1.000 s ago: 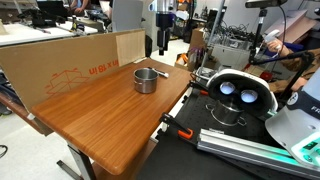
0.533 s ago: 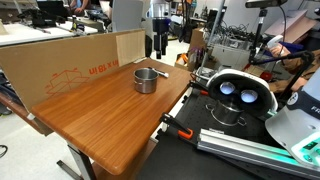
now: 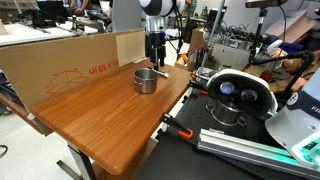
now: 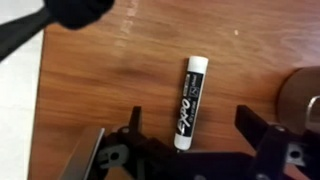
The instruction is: Place the black marker inside the silver pot
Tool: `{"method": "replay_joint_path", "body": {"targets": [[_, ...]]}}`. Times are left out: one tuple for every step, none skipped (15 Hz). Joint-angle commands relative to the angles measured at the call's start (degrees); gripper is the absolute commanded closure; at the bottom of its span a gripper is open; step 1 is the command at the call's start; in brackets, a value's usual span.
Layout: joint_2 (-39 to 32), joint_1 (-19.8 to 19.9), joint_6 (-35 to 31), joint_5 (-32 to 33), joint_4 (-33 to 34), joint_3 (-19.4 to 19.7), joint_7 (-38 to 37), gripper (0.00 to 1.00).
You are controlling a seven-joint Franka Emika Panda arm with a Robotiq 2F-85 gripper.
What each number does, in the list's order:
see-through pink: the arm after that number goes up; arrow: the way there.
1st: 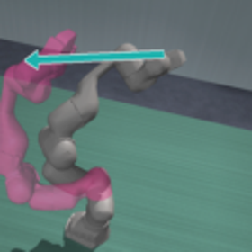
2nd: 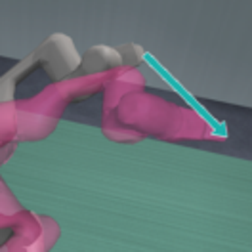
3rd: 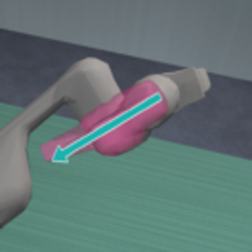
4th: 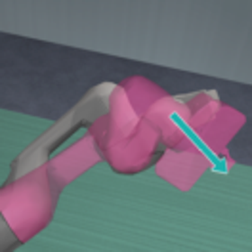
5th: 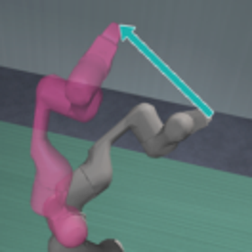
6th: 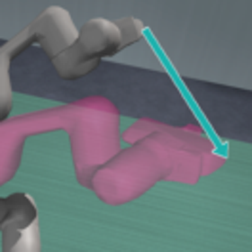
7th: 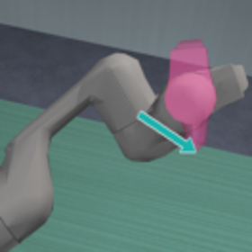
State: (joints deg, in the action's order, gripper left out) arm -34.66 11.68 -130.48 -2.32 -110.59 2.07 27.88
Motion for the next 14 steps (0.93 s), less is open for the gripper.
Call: {"method": "replay_joint_path", "body": {"targets": [[-2.57, 1.96, 1.41, -1.09, 3.27, -1.11, -1.18, 0.00], [-3.06, 2.21, 1.66, -0.99, 3.96, -0.97, -1.39, 0.00], [-3.45, 2.50, 1.78, -0.92, 4.53, -0.87, -1.61, 0.00], [-3.80, 2.85, 2.10, -0.86, 5.10, -0.81, -1.68, 0.25], [-4.10, 3.19, 2.18, -0.77, 5.67, -0.79, -1.60, 0.26], [-4.35, 3.46, 2.31, -0.69, 6.02, -0.77, -1.53, 0.34], [-4.73, 3.66, 2.57, -0.56, 6.70, -0.77, -1.46, 0.42], [-4.97, 3.71, 2.69, -0.43, 6.95, -0.79, -1.50, 0.51], [-5.18, 3.64, 2.73, -0.30, 7.18, -0.78, -1.62, 0.58], [-5.34, 3.49, 2.77, -0.12, 7.30, -0.77, -1.71, 0.66], [-5.53, 3.34, 2.98, 0.04, 7.66, -0.75, -1.82, 0.73], [-5.74, 3.17, 3.21, 0.14, 8.03, -0.78, -1.92, 0.79], [-5.88, 3.12, 3.39, 0.14, 8.27, -0.83, -1.94, 0.88], [-5.96, 3.02, 3.49, 0.17, 8.42, -0.86, -1.99, 0.94]]}}
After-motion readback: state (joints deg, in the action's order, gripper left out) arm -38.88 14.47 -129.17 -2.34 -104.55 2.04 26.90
